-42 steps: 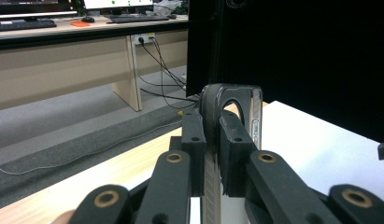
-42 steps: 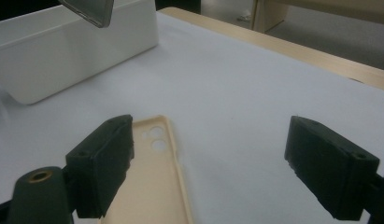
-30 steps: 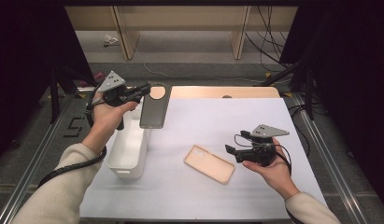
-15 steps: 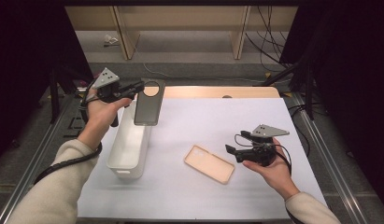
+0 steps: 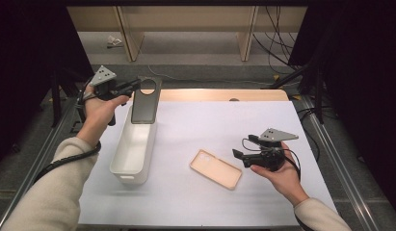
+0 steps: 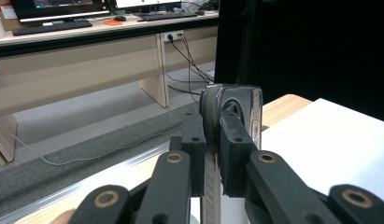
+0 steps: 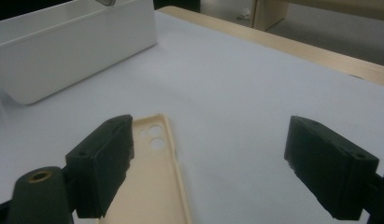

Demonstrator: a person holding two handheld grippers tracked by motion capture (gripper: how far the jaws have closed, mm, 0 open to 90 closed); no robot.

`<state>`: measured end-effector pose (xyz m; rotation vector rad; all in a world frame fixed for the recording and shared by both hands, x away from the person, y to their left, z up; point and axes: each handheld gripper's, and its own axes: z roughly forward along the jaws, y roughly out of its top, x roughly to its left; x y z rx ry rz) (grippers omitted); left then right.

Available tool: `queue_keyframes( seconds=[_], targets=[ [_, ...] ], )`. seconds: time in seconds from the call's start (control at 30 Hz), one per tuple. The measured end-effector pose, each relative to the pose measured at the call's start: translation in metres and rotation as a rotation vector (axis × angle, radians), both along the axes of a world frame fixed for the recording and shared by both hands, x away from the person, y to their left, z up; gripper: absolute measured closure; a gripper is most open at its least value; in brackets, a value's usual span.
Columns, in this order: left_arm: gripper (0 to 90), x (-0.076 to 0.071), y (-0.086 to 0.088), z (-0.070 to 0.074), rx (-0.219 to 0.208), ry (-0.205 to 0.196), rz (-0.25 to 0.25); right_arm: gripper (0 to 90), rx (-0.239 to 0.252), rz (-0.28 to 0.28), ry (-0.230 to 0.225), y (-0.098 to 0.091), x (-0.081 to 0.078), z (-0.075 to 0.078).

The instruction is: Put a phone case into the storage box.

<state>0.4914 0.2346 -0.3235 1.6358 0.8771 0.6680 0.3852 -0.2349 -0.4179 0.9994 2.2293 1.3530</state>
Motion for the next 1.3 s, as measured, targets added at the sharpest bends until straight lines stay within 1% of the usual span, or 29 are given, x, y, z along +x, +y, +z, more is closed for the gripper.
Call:
queue_keyframes(
  seconds=[0.07,0.23,0.33,0.53,0.73,0.9,1.0,1.1,1.2,1.3],
  targets=[
    [82.0,0.003,0.002,0.0,0.008,-0.001,0.005,16.6,-0.002,0.001,0.0,0.0,0.0,-0.001],
    [82.0,0.007,0.006,-0.001,0.01,0.002,0.011,16.6,0.002,0.0,0.001,0.0,0.0,0.0],
    [82.0,0.009,0.008,-0.002,0.005,0.009,0.022,16.6,0.003,0.001,0.0,0.0,0.0,0.0],
    [82.0,0.013,0.009,-0.004,0.007,0.006,0.024,16.6,0.002,0.0,0.001,-0.001,0.0,0.0],
    [82.0,0.019,0.012,-0.006,-0.005,0.01,0.04,16.5,0.002,-0.001,0.002,-0.001,0.0,0.0],
    [81.9,0.023,0.014,-0.008,-0.005,0.011,0.051,16.5,0.007,0.0,0.001,-0.001,0.001,0.0],
    [82.0,0.025,0.016,-0.011,-0.012,0.013,0.059,16.5,0.009,0.001,0.0,-0.002,0.001,0.0],
    [82.0,0.028,0.017,-0.014,-0.008,0.017,0.067,16.5,0.011,0.001,-0.001,-0.002,0.001,0.0],
    [82.0,0.031,0.019,-0.018,0.008,0.024,0.076,16.5,0.01,0.001,0.001,-0.002,0.001,0.0],
    [82.0,0.033,0.02,-0.021,0.003,0.027,0.082,16.4,0.01,0.0,-0.001,-0.002,0.001,0.0]
  ],
)
